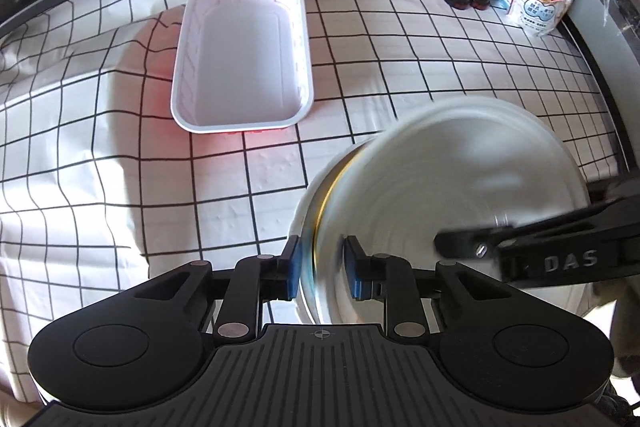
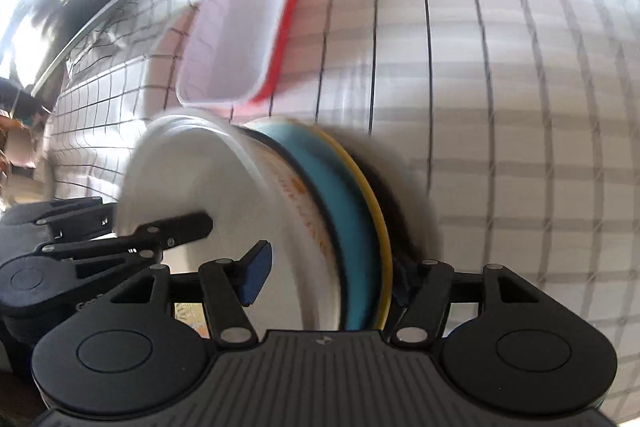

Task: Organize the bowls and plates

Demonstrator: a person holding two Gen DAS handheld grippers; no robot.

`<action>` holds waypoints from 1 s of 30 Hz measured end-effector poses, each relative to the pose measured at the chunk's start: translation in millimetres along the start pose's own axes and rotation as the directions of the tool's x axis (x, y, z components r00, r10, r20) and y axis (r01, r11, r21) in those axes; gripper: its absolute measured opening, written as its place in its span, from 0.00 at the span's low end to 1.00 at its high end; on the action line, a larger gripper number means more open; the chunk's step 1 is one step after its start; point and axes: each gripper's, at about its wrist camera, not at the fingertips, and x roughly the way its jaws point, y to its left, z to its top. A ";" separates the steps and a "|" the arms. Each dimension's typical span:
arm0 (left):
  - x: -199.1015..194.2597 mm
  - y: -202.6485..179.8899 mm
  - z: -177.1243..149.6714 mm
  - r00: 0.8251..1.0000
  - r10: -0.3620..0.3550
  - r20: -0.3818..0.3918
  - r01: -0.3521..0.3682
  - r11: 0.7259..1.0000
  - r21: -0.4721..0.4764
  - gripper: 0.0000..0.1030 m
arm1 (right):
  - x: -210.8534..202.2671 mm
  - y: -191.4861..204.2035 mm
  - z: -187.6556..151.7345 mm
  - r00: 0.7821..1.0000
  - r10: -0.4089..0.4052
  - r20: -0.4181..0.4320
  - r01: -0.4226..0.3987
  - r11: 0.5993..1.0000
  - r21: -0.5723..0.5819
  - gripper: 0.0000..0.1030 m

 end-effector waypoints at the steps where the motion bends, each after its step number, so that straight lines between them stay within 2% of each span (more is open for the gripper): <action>1: -1.1 0.4 0.3 1.000 -0.006 0.003 0.006 1.000 0.000 0.25 | -7.5 4.3 -0.1 0.999 -0.027 0.039 0.028 0.999 -0.037 0.62; 4: -4.4 -0.6 2.0 0.999 -0.033 0.009 0.033 0.999 -0.003 0.25 | -20.1 9.3 -0.8 0.991 -0.074 0.114 0.085 0.992 -0.097 0.66; 9: -11.4 -8.9 1.3 0.999 -0.041 0.028 0.040 0.999 0.012 0.25 | -25.2 -4.4 -8.6 0.988 -0.022 0.155 0.033 0.997 -0.073 0.66; 13: -20.0 -10.1 0.4 0.997 -0.051 0.060 0.051 0.999 0.007 0.25 | -36.5 -4.9 -19.8 0.967 -0.003 0.254 0.028 0.995 -0.095 0.66; 16: -24.8 -4.8 0.5 0.994 -0.065 0.086 0.068 0.997 -0.030 0.25 | -40.3 -14.6 -24.4 0.953 0.020 0.303 0.003 0.997 -0.076 0.68; 19: -28.1 2.0 -1.5 0.992 -0.047 0.113 0.057 0.994 -0.088 0.25 | -36.4 -27.3 -25.3 0.957 0.035 0.286 -0.020 0.998 -0.055 0.68; 22: -28.7 6.9 -7.5 0.991 -0.028 0.131 0.049 0.986 -0.160 0.25 | -29.4 -35.2 -29.2 0.965 0.018 0.261 -0.002 0.998 -0.063 0.68; 25: -28.4 6.5 -14.6 0.989 -0.007 0.149 0.042 0.971 -0.236 0.26 | -22.6 -40.0 -35.1 0.968 -0.017 0.251 0.045 0.993 -0.106 0.70; 28: -30.7 0.1 -22.0 0.984 0.010 0.176 0.044 0.953 -0.299 0.25 | -18.5 -43.3 -41.0 0.968 -0.015 0.250 0.059 0.983 -0.171 0.71; 30: -30.8 -7.0 -26.3 0.982 0.043 0.182 0.019 0.944 -0.329 0.25 | -15.8 -46.2 -42.2 0.968 -0.004 0.249 0.055 0.978 -0.200 0.72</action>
